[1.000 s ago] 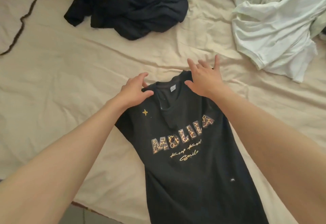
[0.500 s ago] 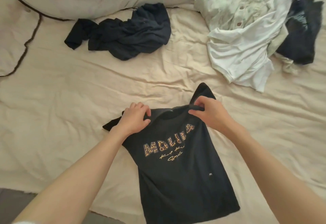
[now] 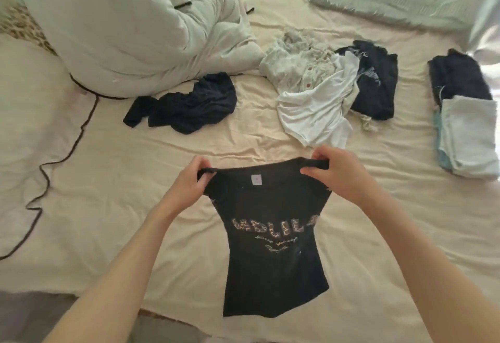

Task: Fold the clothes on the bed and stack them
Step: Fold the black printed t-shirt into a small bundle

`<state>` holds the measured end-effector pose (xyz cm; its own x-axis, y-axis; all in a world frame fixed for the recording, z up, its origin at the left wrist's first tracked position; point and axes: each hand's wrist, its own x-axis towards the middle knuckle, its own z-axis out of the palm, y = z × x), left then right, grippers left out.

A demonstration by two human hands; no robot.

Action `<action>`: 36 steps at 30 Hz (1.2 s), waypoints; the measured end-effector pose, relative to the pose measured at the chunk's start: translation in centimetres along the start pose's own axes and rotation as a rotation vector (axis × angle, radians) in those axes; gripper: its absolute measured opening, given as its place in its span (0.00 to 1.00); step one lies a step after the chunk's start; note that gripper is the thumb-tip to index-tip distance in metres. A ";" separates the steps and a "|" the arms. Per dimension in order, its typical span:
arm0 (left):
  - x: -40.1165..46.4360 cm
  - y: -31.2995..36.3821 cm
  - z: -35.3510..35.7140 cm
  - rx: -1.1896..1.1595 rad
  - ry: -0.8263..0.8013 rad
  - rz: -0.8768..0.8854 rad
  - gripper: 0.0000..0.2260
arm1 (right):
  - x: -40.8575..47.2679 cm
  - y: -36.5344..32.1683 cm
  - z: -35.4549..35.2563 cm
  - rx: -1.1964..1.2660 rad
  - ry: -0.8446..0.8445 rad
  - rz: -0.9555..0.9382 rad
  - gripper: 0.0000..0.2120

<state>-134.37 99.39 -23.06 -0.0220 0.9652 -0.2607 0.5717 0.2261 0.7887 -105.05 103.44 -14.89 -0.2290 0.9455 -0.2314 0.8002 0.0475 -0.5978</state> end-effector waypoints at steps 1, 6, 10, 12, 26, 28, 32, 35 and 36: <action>-0.7 1.5 -1.2 0.046 0.020 0.016 0.03 | -0.6 -0.3 -1.3 -0.059 0.001 -0.016 0.11; -3.6 9.2 -7.1 0.302 0.081 0.238 0.04 | -2.5 -2.8 -8.3 -0.203 0.082 -0.091 0.06; -5.8 12.9 -9.3 0.414 0.144 0.256 0.07 | -4.9 -4.2 -12.6 -0.117 0.412 -0.116 0.07; -6.7 14.3 -9.4 0.342 0.312 0.238 0.06 | -5.7 -4.5 -13.7 -0.100 0.511 -0.123 0.06; -12.9 16.6 -8.2 0.148 0.457 0.264 0.03 | -12.2 -1.1 -14.7 -0.032 0.421 0.003 0.12; -13.1 17.2 -8.7 0.170 0.387 0.227 0.02 | -13.1 -1.1 -15.4 0.069 0.340 0.000 0.12; -12.7 18.5 -9.6 0.239 0.377 0.155 0.06 | -13.4 -1.5 -17.8 0.164 0.183 0.065 0.11; -11.9 18.7 -9.5 0.299 0.320 0.096 0.06 | -11.8 -1.4 -18.5 0.151 0.064 0.164 0.12; -11.3 18.4 -9.3 0.313 0.287 0.071 0.07 | -10.9 -1.2 -18.3 0.130 0.031 0.201 0.13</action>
<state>-131.23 93.83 -0.45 -0.1753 0.9844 -0.0118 0.8006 0.1495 0.5803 -93.38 98.98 2.38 -0.0536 0.9415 -0.3328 0.7492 -0.1824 -0.6367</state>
